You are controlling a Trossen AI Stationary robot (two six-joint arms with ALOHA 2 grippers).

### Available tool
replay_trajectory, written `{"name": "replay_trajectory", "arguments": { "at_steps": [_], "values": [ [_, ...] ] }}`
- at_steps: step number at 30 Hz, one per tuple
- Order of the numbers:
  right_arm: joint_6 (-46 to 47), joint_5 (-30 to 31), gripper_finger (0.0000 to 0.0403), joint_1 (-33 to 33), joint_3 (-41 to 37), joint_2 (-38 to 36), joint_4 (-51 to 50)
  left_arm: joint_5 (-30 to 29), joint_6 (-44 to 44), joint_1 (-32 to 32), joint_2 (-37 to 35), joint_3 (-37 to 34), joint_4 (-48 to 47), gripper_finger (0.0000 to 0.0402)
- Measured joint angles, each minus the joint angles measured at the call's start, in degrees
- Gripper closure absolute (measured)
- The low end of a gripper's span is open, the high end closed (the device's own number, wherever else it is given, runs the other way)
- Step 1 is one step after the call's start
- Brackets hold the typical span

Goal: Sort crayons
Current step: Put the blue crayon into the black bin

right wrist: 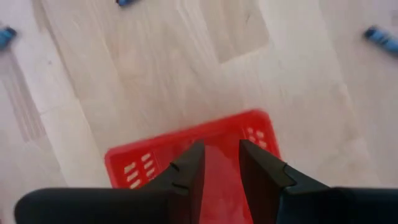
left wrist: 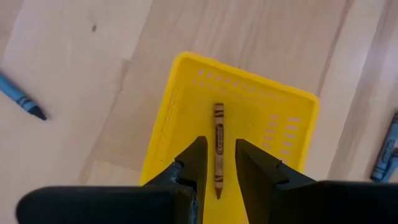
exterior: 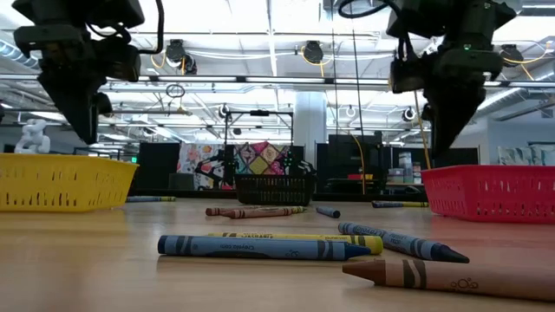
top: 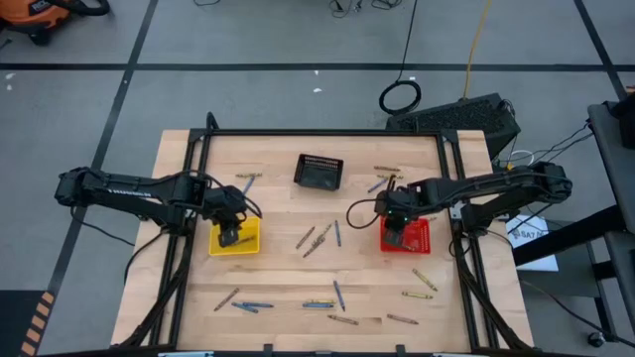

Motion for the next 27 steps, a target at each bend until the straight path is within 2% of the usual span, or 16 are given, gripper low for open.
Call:
{"name": "replay_trajectory", "arguments": {
  "at_steps": [5, 8, 19, 24, 27],
  "values": [
    [-2.08, 7.48, 0.0316, -2.40, 1.43, 0.00, 1.92, -4.00, 0.37, 0.00, 0.00, 0.00, 2.60, 0.0322],
    [-4.49, 9.06, 0.0316, -4.54, 2.12, 0.00, 3.42, -6.29, 0.39, 0.00, 0.00, 0.00, 3.66, 0.0322],
    [-23.97, 8.83, 0.0316, -15.00, 2.49, 0.00, 3.79, -6.84, 0.44, 0.00, 0.00, 0.00, 3.98, 0.0322],
    [-32.86, 1.98, 0.0316, -21.33, 2.49, 1.02, 5.31, -6.84, 0.44, 0.00, 0.01, 0.00, 3.96, 0.0322],
    [-36.51, -0.04, 0.0316, -24.43, 2.47, 3.06, 7.15, -6.82, 0.44, 0.00, 0.00, 0.00, 3.96, 0.0322]
  ]
}}
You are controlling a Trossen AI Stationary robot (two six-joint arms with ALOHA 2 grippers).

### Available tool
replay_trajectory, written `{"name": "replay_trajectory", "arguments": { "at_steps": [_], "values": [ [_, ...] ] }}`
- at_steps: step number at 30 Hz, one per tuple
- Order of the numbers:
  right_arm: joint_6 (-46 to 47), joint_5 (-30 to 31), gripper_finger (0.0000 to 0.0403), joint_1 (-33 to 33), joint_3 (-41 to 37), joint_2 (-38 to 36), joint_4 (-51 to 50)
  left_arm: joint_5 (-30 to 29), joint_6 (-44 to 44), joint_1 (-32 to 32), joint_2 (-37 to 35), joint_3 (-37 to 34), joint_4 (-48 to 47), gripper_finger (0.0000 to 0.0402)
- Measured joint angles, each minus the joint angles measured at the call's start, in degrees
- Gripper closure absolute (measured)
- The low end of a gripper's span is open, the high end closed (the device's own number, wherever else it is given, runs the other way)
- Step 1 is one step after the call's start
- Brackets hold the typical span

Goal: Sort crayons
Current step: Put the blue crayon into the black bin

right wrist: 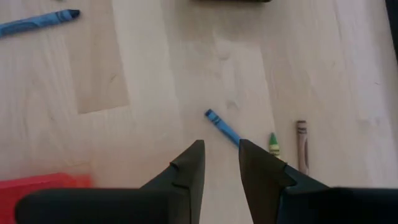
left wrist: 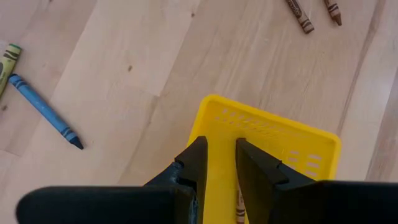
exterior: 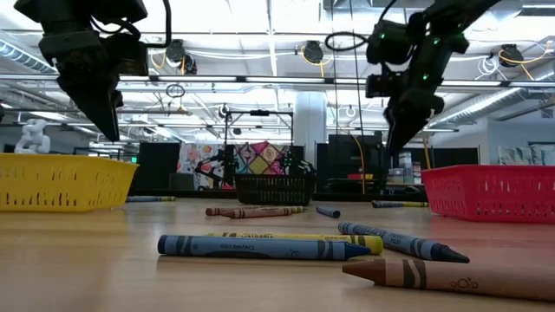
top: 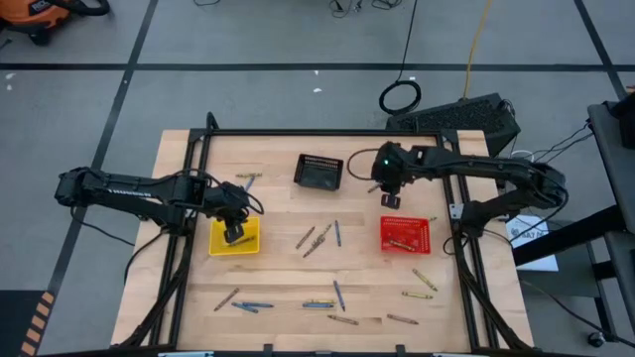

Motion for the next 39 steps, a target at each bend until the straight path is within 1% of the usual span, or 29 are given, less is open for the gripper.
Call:
{"name": "replay_trajectory", "arguments": {
  "at_steps": [7, 15, 26, 29, 35, 39],
  "values": [
    [-8.18, -0.13, 0.0316, -3.42, 0.00, 5.97, 2.33, -0.01, 0.00, 0.02, 0.00, 0.00, -0.04, 0.0322],
    [-14.54, -1.45, 0.0316, -4.34, -0.02, 12.07, 2.78, -0.89, 0.02, 0.02, 0.02, 0.00, -0.03, 0.0322],
    [-16.93, -1.76, 0.0316, -4.58, -0.02, 13.02, 6.98, -1.07, 0.00, 0.02, 0.02, 0.00, -0.02, 0.0322],
    [-16.54, -2.97, 0.0316, -4.60, -0.02, 14.59, 6.90, -1.07, 0.00, 0.02, 0.02, 0.00, -0.02, 0.0322],
    [-17.54, -2.53, 0.0316, -4.60, -0.02, 18.33, 7.92, -1.07, 0.00, 0.02, 0.02, 0.00, -0.02, 0.0322],
    [-18.20, -1.60, 0.0316, -4.83, 0.07, 19.39, 8.50, -1.07, 0.96, 0.02, 0.02, 0.00, -0.02, 0.0322]
  ]
}}
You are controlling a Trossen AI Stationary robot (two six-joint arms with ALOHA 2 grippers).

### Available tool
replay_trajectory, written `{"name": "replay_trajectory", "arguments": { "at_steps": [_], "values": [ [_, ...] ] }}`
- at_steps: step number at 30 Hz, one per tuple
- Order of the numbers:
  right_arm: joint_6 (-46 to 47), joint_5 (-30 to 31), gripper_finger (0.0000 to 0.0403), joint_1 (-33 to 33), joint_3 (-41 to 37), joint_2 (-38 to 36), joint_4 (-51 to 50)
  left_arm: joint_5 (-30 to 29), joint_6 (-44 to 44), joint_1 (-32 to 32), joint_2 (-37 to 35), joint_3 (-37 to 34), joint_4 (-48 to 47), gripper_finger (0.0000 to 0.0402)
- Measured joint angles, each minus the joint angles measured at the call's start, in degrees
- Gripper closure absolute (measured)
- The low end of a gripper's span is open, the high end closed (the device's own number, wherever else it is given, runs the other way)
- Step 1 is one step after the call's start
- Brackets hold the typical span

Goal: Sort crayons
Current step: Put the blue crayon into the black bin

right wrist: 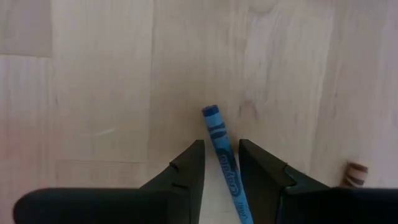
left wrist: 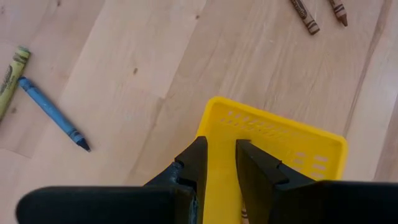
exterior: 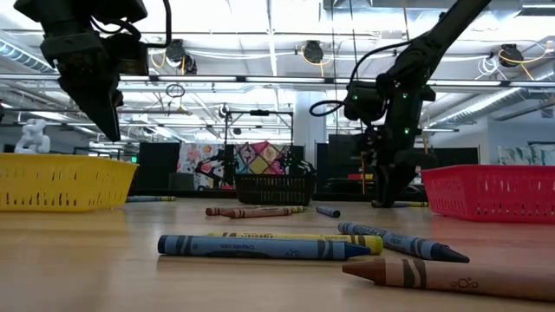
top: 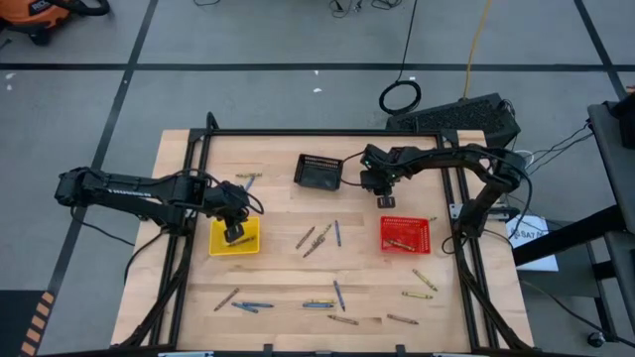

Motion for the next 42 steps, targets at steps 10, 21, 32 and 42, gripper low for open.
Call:
{"name": "replay_trajectory", "arguments": {
  "at_steps": [10, 21, 32, 42],
  "values": [
    [5.40, -3.63, 0.0358, -0.26, 0.00, 0.02, -0.37, -0.20, 0.42, 0.00, 0.00, 0.00, 0.03, 0.0322],
    [11.54, -4.20, 0.0398, -0.08, -0.02, -0.14, -0.37, -0.20, 0.37, 0.02, 0.00, 0.00, -0.04, 0.0322],
    [14.75, -6.07, 0.0402, 0.73, 10.38, -0.13, -5.61, -0.20, 0.35, 0.02, 0.00, 0.00, -0.05, 0.0322],
    [14.52, -6.26, 0.0402, 1.62, 18.60, -0.22, 2.99, -0.20, 0.42, 0.01, 0.00, 0.00, -0.07, 0.0322]
  ]
}}
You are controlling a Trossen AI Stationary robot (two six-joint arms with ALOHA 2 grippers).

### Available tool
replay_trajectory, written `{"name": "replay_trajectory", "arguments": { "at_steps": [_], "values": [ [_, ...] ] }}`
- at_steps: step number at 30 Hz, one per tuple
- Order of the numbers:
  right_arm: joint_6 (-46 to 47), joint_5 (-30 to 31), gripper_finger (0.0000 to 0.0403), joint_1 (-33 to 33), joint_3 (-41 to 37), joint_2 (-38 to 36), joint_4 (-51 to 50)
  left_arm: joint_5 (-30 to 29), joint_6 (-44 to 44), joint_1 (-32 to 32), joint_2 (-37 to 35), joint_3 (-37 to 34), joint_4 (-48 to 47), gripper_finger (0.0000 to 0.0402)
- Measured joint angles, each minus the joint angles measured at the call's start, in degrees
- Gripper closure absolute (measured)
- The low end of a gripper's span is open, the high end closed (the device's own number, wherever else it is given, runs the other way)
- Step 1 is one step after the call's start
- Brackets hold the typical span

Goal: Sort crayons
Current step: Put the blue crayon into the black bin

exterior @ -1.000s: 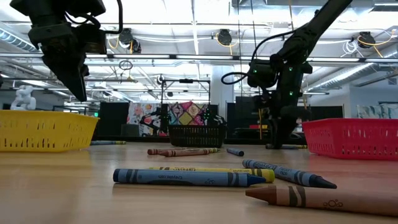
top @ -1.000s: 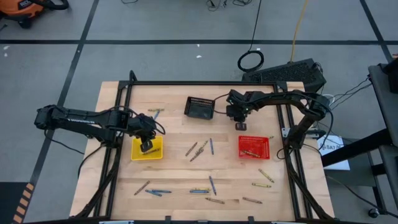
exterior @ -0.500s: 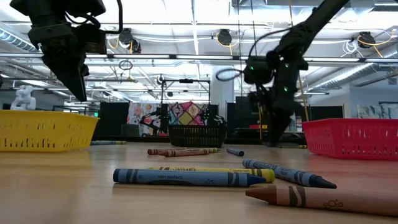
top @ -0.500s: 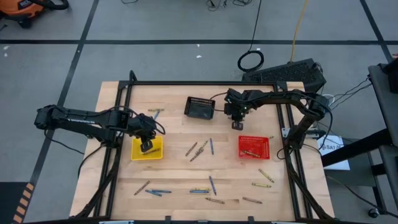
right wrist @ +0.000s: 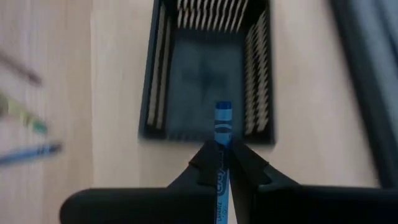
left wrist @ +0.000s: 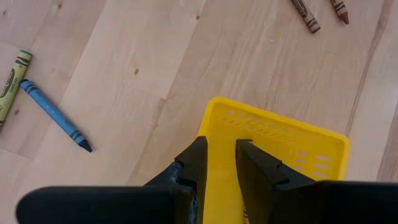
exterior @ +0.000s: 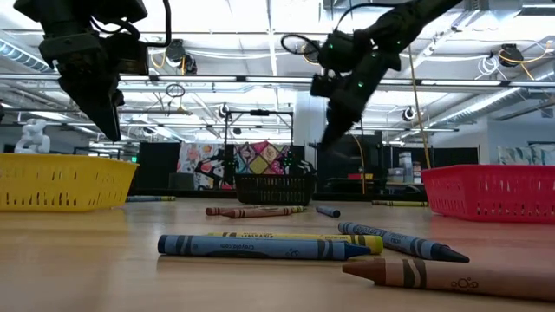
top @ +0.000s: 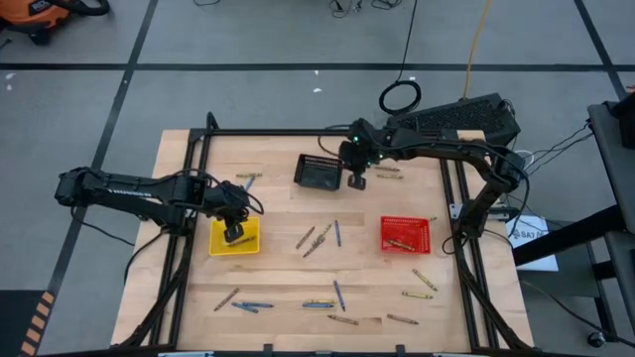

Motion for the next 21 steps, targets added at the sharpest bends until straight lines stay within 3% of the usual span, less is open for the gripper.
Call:
{"name": "replay_trajectory", "arguments": {
  "at_steps": [12, 21],
  "values": [
    [9.95, -4.27, 0.0403, 0.58, 0.09, 4.40, 21.40, 0.00, 1.38, 0.01, 0.00, 0.00, 0.03, 0.0322],
    [11.10, -4.28, 0.0403, 1.88, 0.03, 10.04, 23.14, 0.00, 1.22, -0.01, -0.02, 0.00, -0.01, 0.0322]
  ]
}}
